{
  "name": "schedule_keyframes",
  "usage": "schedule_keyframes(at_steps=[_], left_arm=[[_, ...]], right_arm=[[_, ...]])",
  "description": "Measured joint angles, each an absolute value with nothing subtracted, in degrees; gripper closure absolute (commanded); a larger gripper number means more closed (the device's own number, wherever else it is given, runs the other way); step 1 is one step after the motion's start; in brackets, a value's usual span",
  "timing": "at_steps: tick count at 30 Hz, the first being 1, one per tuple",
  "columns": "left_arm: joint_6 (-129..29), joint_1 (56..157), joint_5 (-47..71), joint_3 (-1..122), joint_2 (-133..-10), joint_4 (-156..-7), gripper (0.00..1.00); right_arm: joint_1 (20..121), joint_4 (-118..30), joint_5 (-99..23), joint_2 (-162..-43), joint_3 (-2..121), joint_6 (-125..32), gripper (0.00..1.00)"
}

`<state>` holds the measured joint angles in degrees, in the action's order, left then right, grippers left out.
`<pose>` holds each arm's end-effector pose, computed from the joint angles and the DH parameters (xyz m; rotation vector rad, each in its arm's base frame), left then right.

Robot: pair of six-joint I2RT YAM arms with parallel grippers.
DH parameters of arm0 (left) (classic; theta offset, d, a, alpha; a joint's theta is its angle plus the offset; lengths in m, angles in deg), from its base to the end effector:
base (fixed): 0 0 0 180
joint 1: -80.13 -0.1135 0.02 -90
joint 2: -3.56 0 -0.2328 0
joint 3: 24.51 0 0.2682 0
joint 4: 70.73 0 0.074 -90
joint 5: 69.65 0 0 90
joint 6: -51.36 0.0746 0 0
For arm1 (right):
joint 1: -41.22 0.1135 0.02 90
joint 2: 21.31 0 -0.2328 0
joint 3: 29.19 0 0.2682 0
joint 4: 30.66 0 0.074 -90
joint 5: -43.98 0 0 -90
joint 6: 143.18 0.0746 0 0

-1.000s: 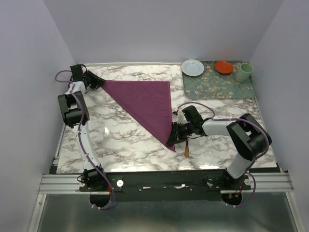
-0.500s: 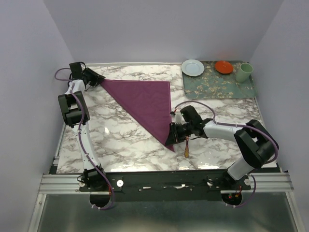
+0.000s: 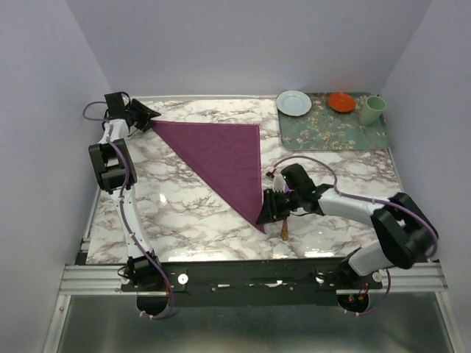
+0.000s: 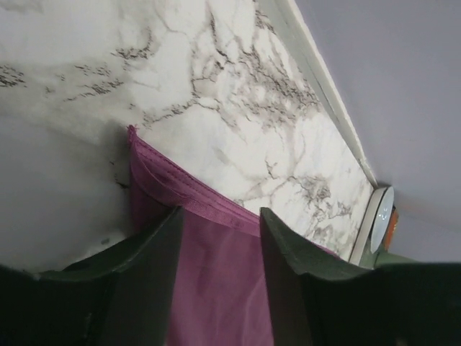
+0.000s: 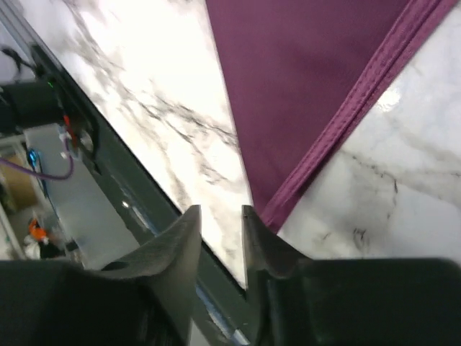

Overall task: Fold the napkin, place the utensils inside, and roll it up
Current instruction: Fold the napkin, then grab a utensil with the right arm

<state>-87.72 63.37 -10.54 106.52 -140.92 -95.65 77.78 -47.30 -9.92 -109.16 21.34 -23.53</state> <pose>0.5650 0.1302 0.1007 -0.9757 2.0634 -0.9050 0.2176 0.2161 0.0750 -0.4477 2.6735 1.2148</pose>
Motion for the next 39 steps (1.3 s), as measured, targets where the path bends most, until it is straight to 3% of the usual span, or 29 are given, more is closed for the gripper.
schedule_keyframes(at_steps=[1,3,8,13,17,24,31,39], left_arm=[[-87.7,63.7,-10.4,106.5,-140.2,-96.4,0.33],[-87.3,64.9,-9.7,104.0,-133.1,-98.2,0.31],[-85.9,69.6,-8.7,96.9,-119.5,-99.8,0.32],[-82.3,83.9,-4.6,78.8,-96.4,-97.8,0.35],[-79.1,95.7,-2.4,65.5,-80.9,-98.9,0.36],[-76.1,100.7,3.4,47.3,-58.5,-102.1,0.37],[-73.2,101.9,5.4,44.1,-49.2,-107.4,0.37],[-71.1,101.9,5.6,43.5,-45.1,-110.0,0.37]], right_arm=[[77.8,-49.5,-11.5,-106.5,22.0,-23.5,0.39],[77.7,-58.4,-23.6,-98.5,27.9,-23.2,0.35],[75.9,-68.4,-38.0,-99.8,35.9,-22.9,0.33],[72.7,-78.3,-48.6,-106.6,38.1,-21.3,0.34],[72.8,-81.3,-50.0,-108.4,37.5,-19.7,0.40],[76.4,-82.0,-51.4,-111.1,37.5,-15.9,0.47],[78.9,-82.1,-51.9,-114.6,37.6,-11.1,0.55],[80.0,-83.4,-54.2,-115.9,38.7,-7.9,0.77]])
